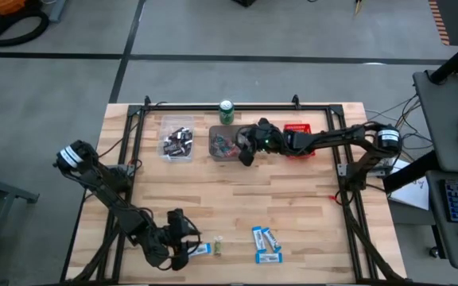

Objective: Organize candy in baskets
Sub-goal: Put the white chocolate bar into the red bin, then put the orange gummy into the black bin

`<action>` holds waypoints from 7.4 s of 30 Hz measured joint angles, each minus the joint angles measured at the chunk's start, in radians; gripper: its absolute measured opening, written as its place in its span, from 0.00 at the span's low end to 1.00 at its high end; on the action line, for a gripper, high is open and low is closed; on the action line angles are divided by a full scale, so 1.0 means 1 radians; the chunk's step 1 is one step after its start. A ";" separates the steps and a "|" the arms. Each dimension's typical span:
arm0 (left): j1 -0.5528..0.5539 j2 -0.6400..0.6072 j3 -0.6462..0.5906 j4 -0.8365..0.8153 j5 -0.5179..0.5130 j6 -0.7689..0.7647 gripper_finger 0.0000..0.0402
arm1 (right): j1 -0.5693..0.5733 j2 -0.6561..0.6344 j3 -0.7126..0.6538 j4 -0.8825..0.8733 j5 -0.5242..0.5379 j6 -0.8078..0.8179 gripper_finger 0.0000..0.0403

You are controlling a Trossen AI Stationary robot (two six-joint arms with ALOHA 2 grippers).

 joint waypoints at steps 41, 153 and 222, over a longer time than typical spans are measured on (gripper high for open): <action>-0.002 0.304 0.296 -0.524 0.100 -0.072 0.10 | 0.569 -0.218 -0.061 -0.345 0.044 0.255 0.55; 0.294 0.031 0.288 -0.576 0.065 0.325 0.42 | 0.039 -0.516 -0.188 -0.957 0.413 0.457 0.06; -0.094 0.174 0.356 -0.600 0.393 -0.418 0.42 | 0.484 -0.489 -0.221 -0.548 -0.175 0.207 0.28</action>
